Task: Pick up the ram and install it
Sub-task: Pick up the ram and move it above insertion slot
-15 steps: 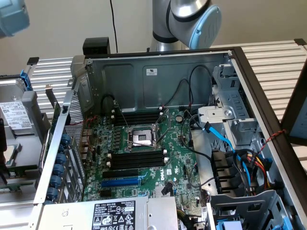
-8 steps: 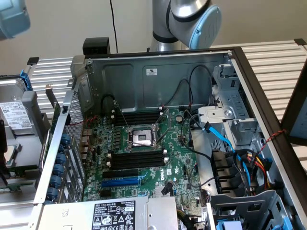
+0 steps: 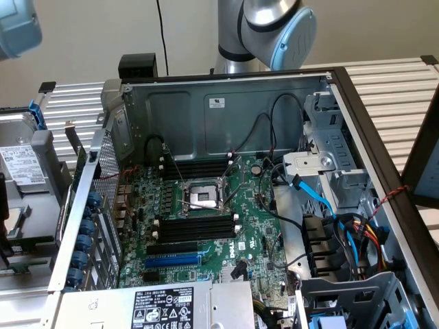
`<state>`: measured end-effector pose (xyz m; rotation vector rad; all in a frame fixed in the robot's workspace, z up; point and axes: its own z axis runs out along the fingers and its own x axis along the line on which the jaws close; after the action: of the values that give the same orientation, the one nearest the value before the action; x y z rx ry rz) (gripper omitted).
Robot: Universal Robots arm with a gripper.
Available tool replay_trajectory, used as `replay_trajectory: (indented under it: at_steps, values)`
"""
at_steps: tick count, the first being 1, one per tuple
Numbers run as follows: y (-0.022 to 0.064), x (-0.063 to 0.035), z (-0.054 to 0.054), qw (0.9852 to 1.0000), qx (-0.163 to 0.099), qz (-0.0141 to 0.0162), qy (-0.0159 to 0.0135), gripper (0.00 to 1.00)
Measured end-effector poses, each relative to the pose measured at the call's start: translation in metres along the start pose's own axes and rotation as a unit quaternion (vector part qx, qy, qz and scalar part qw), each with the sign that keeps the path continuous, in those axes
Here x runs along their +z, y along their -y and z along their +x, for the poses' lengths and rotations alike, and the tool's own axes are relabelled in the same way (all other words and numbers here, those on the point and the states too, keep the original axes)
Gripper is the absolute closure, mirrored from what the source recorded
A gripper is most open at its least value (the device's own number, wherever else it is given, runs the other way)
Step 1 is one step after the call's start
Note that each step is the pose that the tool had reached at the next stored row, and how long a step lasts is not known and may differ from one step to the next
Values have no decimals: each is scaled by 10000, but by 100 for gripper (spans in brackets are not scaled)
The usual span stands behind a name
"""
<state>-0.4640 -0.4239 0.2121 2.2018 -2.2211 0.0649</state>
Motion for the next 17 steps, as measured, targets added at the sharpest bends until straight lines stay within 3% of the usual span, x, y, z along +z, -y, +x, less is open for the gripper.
replay_trajectory:
  at_steps: [17]
  values:
    - [-13,68,8,10000,0,-1,-1,75]
